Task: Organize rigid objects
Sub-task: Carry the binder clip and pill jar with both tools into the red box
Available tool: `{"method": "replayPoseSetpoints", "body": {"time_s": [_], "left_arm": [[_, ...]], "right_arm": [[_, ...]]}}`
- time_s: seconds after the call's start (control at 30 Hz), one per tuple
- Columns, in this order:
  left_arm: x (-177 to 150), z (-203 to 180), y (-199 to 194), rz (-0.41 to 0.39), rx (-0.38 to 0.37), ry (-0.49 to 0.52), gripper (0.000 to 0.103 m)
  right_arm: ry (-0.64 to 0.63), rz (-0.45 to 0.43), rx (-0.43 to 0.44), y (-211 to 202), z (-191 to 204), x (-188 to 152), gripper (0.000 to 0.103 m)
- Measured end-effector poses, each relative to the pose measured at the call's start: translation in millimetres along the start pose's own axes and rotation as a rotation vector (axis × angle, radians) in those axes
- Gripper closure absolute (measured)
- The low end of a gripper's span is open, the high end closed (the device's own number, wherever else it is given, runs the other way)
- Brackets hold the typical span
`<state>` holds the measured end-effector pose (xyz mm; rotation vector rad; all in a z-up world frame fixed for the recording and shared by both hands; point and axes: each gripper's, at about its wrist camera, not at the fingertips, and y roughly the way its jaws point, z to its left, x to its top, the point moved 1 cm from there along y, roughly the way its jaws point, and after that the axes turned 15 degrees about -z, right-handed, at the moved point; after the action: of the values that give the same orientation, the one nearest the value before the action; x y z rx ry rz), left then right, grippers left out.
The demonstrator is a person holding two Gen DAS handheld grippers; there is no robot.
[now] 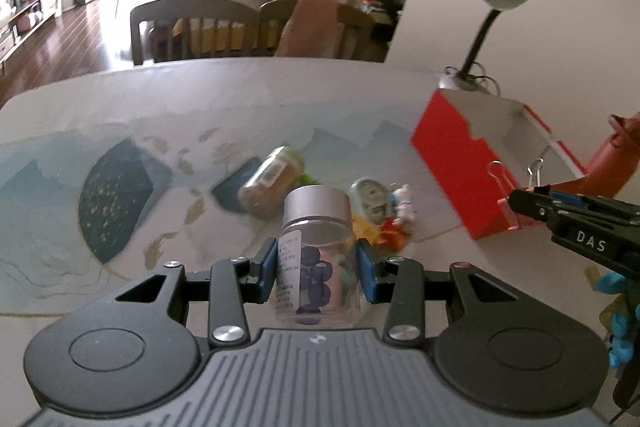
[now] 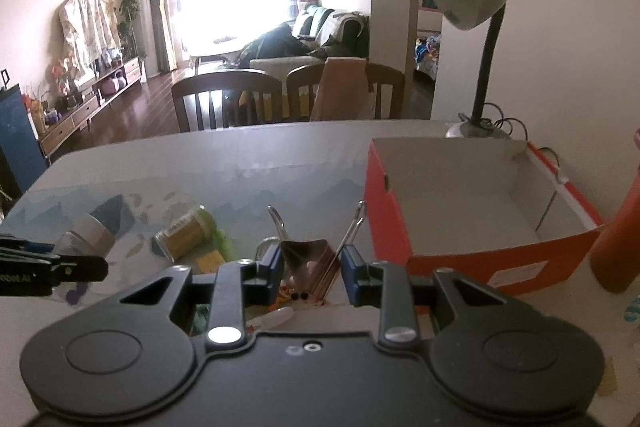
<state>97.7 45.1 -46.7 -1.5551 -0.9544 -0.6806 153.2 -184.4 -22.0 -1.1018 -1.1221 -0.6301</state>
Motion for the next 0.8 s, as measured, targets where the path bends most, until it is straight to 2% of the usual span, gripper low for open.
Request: {"method": "replayPoseSetpoints", "body": {"time_s": [0.37,0.8], "left_arm": [[33.6,-58.6,-1.0,-0.023,-0.102,0.066,0.063],[64.3,-162.6,76.2,-0.002,-0.156,0.121,0.063]], "right_arm": [[0.04,-0.051,-0.042,-5.2,-57.4,31.5,0.073],[0.034,-0.024,-0.07,38.5,-160.8,39.4,0.073]]}}
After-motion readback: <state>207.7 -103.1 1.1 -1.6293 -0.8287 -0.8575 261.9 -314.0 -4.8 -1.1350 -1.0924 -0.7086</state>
